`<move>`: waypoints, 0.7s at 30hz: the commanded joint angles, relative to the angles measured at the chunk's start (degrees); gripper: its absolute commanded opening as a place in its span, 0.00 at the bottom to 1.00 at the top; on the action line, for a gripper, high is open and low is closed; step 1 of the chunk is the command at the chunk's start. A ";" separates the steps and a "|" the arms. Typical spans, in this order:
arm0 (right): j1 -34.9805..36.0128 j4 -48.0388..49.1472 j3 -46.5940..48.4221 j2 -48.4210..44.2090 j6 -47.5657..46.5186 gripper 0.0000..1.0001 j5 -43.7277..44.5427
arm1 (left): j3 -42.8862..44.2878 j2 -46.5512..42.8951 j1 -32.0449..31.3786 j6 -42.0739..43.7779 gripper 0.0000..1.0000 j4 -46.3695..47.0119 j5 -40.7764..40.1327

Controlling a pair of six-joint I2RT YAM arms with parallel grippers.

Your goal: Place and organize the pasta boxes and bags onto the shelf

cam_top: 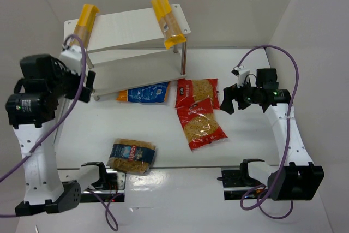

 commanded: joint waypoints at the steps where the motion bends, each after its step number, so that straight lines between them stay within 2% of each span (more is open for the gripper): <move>1: -0.35 1.79 0.54 -1.43 1.45 0.99 -1.17 | -16.66 -7.40 1.31 0.19 1.00 4.45 1.21; 4: -0.35 2.41 0.54 -0.90 1.98 0.99 -1.17 | -27.38 -11.99 1.84 0.19 1.00 5.24 2.00; 12: -0.35 6.70 -0.08 0.24 7.50 0.99 5.42 | -39.79 -14.55 2.46 -0.95 1.00 10.86 9.37; 14: -0.35 7.24 -0.60 0.24 8.14 0.99 7.61 | -40.95 -14.55 2.99 -2.17 1.00 13.23 9.38; 18: -0.35 9.17 -2.97 -2.04 9.45 0.99 10.87 | -41.91 -13.06 5.88 -3.49 1.00 14.55 16.58; 21: -0.35 11.36 -5.43 -3.53 10.50 0.99 13.15 | -43.15 -13.06 6.58 -3.50 1.00 15.79 15.71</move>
